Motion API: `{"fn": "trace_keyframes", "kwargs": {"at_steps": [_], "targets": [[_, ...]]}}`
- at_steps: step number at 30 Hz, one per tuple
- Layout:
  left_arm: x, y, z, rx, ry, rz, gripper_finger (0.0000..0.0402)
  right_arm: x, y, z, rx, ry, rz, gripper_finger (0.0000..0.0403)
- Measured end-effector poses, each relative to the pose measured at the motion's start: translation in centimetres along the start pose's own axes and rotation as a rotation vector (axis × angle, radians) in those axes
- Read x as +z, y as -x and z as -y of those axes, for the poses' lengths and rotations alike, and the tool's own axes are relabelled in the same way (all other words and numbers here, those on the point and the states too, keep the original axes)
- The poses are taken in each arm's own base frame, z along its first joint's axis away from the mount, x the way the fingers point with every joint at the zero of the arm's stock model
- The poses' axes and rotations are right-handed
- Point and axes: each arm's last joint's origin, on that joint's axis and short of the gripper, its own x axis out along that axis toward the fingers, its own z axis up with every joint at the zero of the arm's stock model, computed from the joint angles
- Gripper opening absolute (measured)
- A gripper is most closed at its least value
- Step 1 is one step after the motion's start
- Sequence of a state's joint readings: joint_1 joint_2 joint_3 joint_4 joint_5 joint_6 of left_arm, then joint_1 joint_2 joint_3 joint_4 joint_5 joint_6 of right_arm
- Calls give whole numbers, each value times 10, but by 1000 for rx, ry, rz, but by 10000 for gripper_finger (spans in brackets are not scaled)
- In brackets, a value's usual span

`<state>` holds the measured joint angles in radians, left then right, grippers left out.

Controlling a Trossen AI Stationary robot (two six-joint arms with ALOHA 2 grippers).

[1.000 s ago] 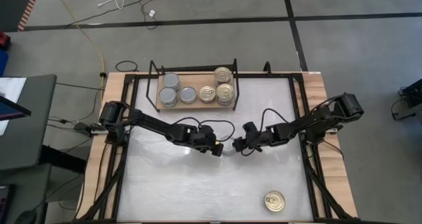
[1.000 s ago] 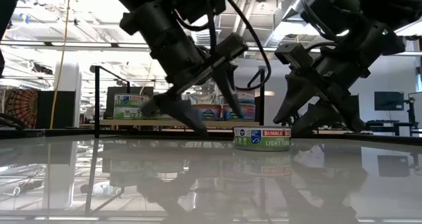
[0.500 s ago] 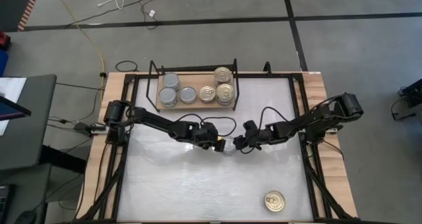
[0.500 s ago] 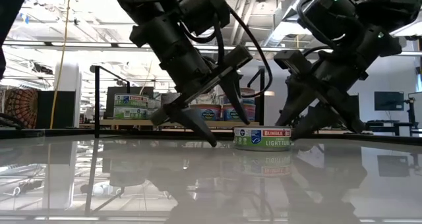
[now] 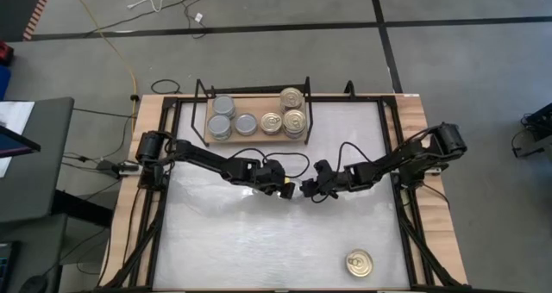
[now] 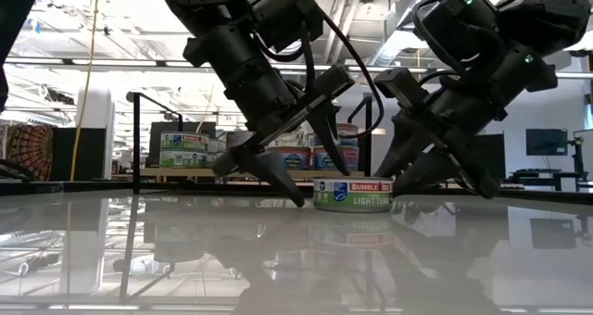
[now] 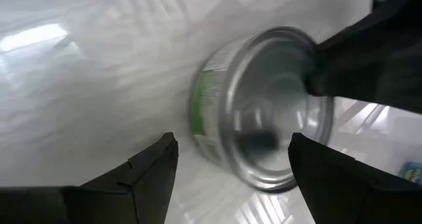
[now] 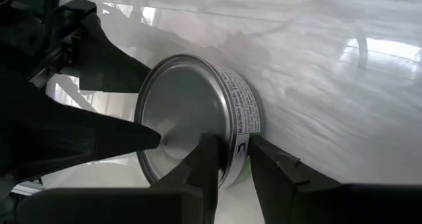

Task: Stack canned seafood by type on shelf
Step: Stack the green tuna can on top of the green tuna can on the shelf

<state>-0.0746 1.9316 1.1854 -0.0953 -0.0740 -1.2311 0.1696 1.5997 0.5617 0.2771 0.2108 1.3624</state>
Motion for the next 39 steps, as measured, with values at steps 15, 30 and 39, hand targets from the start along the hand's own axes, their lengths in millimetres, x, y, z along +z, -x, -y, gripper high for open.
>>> {"fn": "trace_keyframes", "kwargs": {"at_steps": [15, 30, 39], "targets": [[-3, 0, 0, -18, 27, -81, 275, 0, 0, 1, -13, -16, -2, 46], [-16, -11, 8, -111, 103, -115, 275, -1, 0, 3, -28, -7, -12, 31], [-22, -30, 9, -209, 133, -164, 275, -8, 3, 5, -64, 10, -33, 33]]}}
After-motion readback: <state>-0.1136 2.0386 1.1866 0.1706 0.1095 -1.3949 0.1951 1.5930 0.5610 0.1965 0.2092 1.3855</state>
